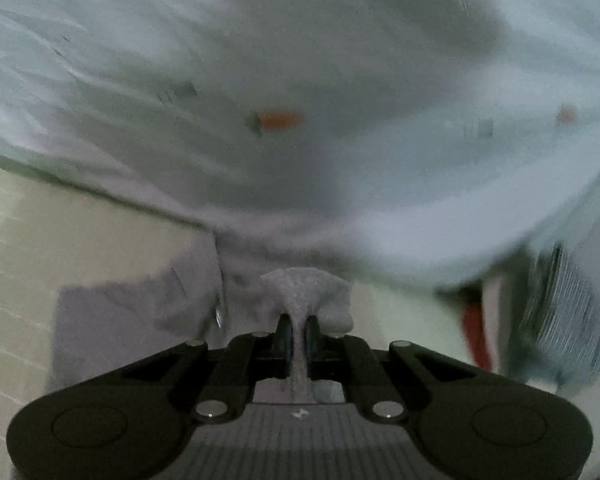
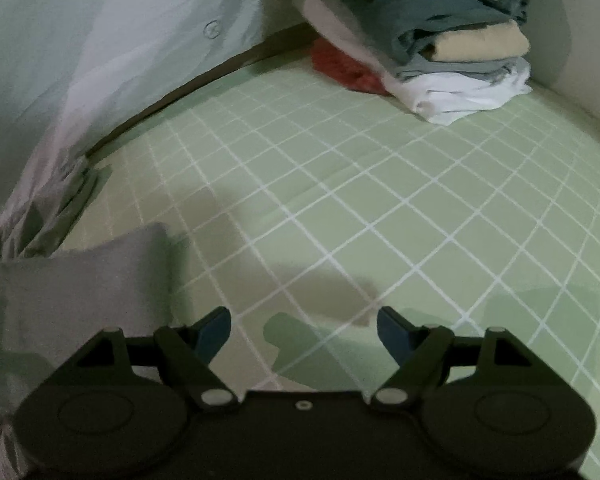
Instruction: Fold clothes
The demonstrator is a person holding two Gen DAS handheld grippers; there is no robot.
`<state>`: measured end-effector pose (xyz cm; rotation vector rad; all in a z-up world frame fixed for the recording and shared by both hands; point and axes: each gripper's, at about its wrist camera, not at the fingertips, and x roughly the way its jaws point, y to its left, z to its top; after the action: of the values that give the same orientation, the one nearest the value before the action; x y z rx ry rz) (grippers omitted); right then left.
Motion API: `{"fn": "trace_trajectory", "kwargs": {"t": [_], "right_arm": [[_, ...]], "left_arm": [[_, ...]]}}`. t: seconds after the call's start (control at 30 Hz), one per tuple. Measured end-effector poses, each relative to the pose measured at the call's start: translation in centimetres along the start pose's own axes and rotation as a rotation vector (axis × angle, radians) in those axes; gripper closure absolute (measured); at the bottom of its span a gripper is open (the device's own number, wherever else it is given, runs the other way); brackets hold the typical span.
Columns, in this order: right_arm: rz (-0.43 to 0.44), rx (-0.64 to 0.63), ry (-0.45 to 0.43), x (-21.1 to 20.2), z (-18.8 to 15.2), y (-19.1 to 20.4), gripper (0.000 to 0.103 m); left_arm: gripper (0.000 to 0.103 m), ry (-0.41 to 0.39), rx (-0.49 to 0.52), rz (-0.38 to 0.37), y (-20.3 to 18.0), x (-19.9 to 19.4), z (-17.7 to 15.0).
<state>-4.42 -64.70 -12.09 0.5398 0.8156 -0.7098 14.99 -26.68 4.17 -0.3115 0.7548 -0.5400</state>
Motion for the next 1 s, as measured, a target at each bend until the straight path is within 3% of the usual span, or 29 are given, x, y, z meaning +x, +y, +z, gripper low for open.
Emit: {"fn": "trace_trajectory", "kwargs": {"t": [0.1,0.2,0.33,0.4,0.5,0.63,0.73,0.9,1.0], "right_arm": [[0.007,-0.047,0.009,-0.1,-0.2,1.1,0.022],[0.019,-0.106,0.012,-0.4,-0.2,2.5,0.022],[0.033,-0.195,0.014,-0.8,-0.3,4.6,0.022],[0.041,-0.242,0.017,-1.0,-0.5,5.6,0.022],[0.052,-0.305,0.020,-1.3,-0.8,7.2,0.022],[0.059,-0.375,0.030,-1.7,-1.5,8.9,0.022],[0.058,-0.422,0.053,-1.6,-2.1,10.2,0.021],[0.063,-0.503,0.080,-1.5,-2.8,12.4,0.021],[0.060,-0.561,0.076,-1.6,-3.1,13.4,0.021]], "left_arm": [[0.097,-0.086,-0.021,0.071,2.9,-3.0,1.7],[0.097,-0.127,-0.058,0.203,7.1,-4.5,2.2],[0.096,-0.111,-0.123,0.394,14.3,-4.5,1.0],[0.095,-0.057,-0.153,0.509,17.5,-3.5,-0.1],[0.090,-0.004,-0.235,0.594,20.9,-2.7,-1.8],[0.069,-0.014,-0.281,0.591,21.9,-2.6,-3.4],[0.051,-0.005,-0.230,0.570,21.3,-1.5,-4.0],[0.050,0.046,-0.081,0.455,19.9,-0.2,-5.3],[0.050,0.087,-0.030,0.434,19.6,1.4,-6.1]]}}
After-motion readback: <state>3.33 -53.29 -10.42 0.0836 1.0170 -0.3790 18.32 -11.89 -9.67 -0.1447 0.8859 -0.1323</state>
